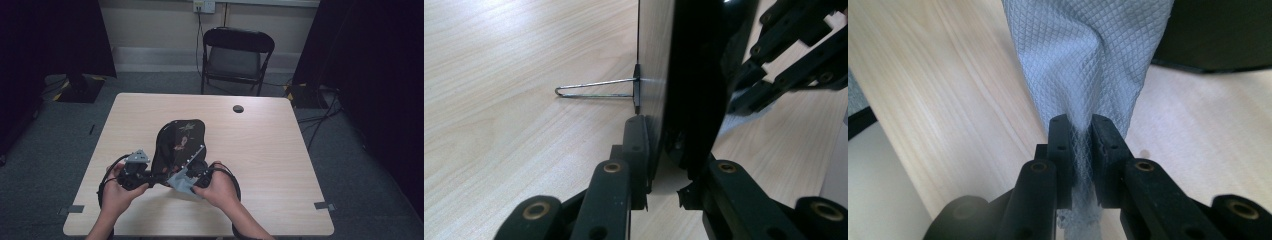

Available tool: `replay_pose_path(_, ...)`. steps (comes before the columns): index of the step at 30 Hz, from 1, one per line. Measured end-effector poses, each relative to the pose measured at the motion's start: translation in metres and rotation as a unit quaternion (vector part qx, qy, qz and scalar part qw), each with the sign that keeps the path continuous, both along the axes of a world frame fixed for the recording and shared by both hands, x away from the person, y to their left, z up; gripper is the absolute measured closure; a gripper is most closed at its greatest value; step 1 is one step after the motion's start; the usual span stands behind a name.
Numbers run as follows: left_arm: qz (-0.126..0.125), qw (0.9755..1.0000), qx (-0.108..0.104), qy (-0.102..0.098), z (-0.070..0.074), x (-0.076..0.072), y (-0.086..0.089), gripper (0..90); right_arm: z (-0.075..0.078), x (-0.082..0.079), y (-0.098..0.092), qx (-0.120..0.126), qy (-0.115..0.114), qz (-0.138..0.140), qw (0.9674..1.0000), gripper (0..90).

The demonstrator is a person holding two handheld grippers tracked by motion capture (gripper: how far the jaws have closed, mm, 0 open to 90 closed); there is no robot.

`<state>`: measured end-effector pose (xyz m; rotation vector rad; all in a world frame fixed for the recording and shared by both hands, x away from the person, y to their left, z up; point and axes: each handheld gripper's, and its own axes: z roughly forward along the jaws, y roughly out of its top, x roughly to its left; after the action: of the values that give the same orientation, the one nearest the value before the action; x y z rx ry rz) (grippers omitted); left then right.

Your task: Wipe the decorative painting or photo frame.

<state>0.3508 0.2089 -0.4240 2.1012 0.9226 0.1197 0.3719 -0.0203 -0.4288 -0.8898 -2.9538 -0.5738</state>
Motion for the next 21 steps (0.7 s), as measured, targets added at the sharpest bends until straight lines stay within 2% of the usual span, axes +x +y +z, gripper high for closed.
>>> replay_pose_path(4, 0.000, 1.0000, 0.000, 0.000, 0.000, 0.000, 0.000, 78.2, -0.012, -0.001, 0.000, -0.014, 0.006, 0.002, 0.9999, 80.9)
replay_pose_path(10, -0.001, 1.0000, 0.001, -0.001, 0.000, 0.000, 0.000, 78.2, -0.020, -0.003, -0.002, -0.019, 0.012, 0.001, 0.9997, 80.9)
replay_pose_path(17, 0.006, 1.0000, -0.003, 0.002, 0.000, 0.000, 0.002, 78.0, -0.005, -0.002, -0.006, -0.014, -0.001, 0.003, 0.9999, 80.9)
replay_pose_path(21, 0.006, 1.0000, -0.005, 0.005, 0.000, 0.000, 0.003, 77.6, 0.018, -0.003, -0.012, -0.002, -0.016, 0.001, 0.9999, 80.9)
